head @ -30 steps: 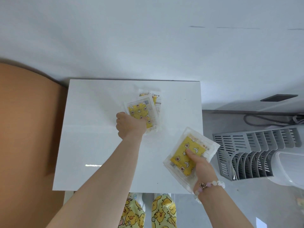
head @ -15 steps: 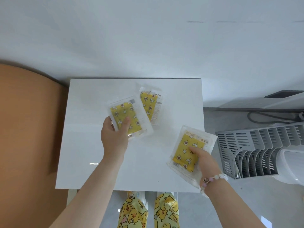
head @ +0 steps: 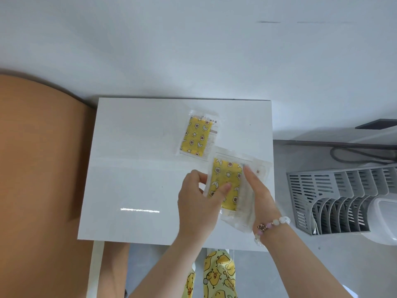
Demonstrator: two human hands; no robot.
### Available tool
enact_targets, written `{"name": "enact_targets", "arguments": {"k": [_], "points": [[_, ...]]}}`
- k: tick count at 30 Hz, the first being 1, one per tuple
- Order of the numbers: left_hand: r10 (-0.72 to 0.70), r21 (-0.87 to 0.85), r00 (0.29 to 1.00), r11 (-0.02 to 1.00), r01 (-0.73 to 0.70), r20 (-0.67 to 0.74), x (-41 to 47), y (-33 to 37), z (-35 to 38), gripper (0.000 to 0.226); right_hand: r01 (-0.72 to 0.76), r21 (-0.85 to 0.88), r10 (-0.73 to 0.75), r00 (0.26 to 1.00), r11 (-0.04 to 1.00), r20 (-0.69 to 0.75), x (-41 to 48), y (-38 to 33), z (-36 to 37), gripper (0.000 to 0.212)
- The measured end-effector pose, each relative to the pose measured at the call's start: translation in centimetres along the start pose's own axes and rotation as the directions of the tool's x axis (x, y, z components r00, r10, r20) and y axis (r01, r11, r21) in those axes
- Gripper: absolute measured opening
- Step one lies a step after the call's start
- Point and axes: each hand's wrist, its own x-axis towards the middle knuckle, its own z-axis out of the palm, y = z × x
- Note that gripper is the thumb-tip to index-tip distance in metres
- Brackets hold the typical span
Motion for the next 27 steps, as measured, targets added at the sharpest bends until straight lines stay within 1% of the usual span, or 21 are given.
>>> {"name": "enact_targets", "arguments": {"k": [1,3,5,7,8,9,10,11,12,13,14,15,16,17,20,24,27], "points": [[0.037,0.079,0.999,0.996,-0.037,-0.001,-0.1,-0.3,0.2,0.031,0.018,-0.025,-0.017,1.0,1.0,0.013,0.2,0.1,0.0,0.041],[0.087,0.18,0.996,0.98,-0.088,0.013,-0.4,-0.7,0.4,0.034,-0.009,0.009,0.009,1.0,1.0,-0.003,0.2,0.7,0.1,0.03],[0.094,0.252,0.991,0.961,-0.114,0.09,-0.5,-0.6,0.1,0.036,-0.018,-0.006,0.017,0.999,1.0,-0.029,-0.2,1.1,0.1,0.031],[0.047,0.326,0.96,0.935,-0.14,0.275,0.1,0.0,-1.1,0.034,-0.053,0.023,0.054,0.998,0.998,-0.028,-0.3,1.6,-0.1,0.045],[-0.007,0.354,0.92,0.924,-0.144,0.391,0.8,0.7,-1.9,0.033,-0.066,0.043,0.068,0.997,0.997,-0.039,-0.4,1.7,-0.1,0.051],[-0.072,0.38,0.872,0.915,-0.136,0.485,1.8,1.2,-2.7,0.034,-0.069,0.057,0.071,0.996,0.996,-0.045,-0.4,1.7,-0.2,0.053],[-0.127,0.385,0.838,0.917,-0.105,0.531,3.0,1.8,-3.4,0.038,-0.061,0.064,0.064,0.996,0.996,-0.055,-0.5,1.6,-0.3,0.052],[-0.152,0.361,0.851,0.931,-0.047,0.503,4.4,2.2,-3.9,0.043,-0.057,0.072,0.062,0.995,0.996,-0.075,-0.4,1.6,-0.6,0.048],[-0.161,0.311,0.898,0.95,0.028,0.41,5.9,2.7,-4.3,0.048,-0.049,0.081,0.056,0.995,0.995,-0.088,-0.2,1.6,-0.8,0.045],[-0.15,0.257,0.954,0.963,0.082,0.258,7.5,2.9,-4.3,0.053,-0.048,0.083,0.057,0.993,0.995,-0.103,-0.3,1.6,-0.9,0.043],[-0.121,0.245,0.988,0.965,0.093,0.1,9.0,3.1,-4.2,0.057,-0.047,0.081,0.056,0.993,0.996,-0.109,-0.3,1.5,-0.8,0.042],[-0.082,0.275,0.997,0.958,0.08,-0.004,10.3,3.3,-3.9,0.062,-0.049,0.079,0.058,0.992,0.996,-0.112,-0.3,1.5,-0.8,0.041],[-0.052,0.306,0.997,0.95,0.064,-0.048,11.3,3.4,-3.3,0.068,-0.047,0.079,0.056,0.992,0.996,-0.116,-0.3,1.6,-0.8,0.041],[-0.04,0.338,0.998,0.939,0.056,-0.057,12.0,3.6,-2.8,0.074,-0.053,0.078,0.062,0.991,0.996,-0.12,-0.4,1.7,-0.8,0.041],[-0.06,0.381,0.995,0.92,0.088,-0.082,13.0,3.6,-1.0,0.083,-0.069,0.077,0.078,0.989,0.995,-0.127,-0.4,1.9,-0.7,0.041],[-0.092,0.397,0.974,0.902,0.169,-0.205,13.1,2.7,0.5,0.084,-0.075,0.067,0.083,0.987,0.995,-0.135,-0.7,2.1,-1.1,0.034],[-0.117,0.449,0.968,0.869,0.207,-0.22,13.2,2.1,0.9,0.076,-0.065,0.072,0.074,0.988,0.995,-0.135,-0.7,2.2,-1.3,0.016]]}}
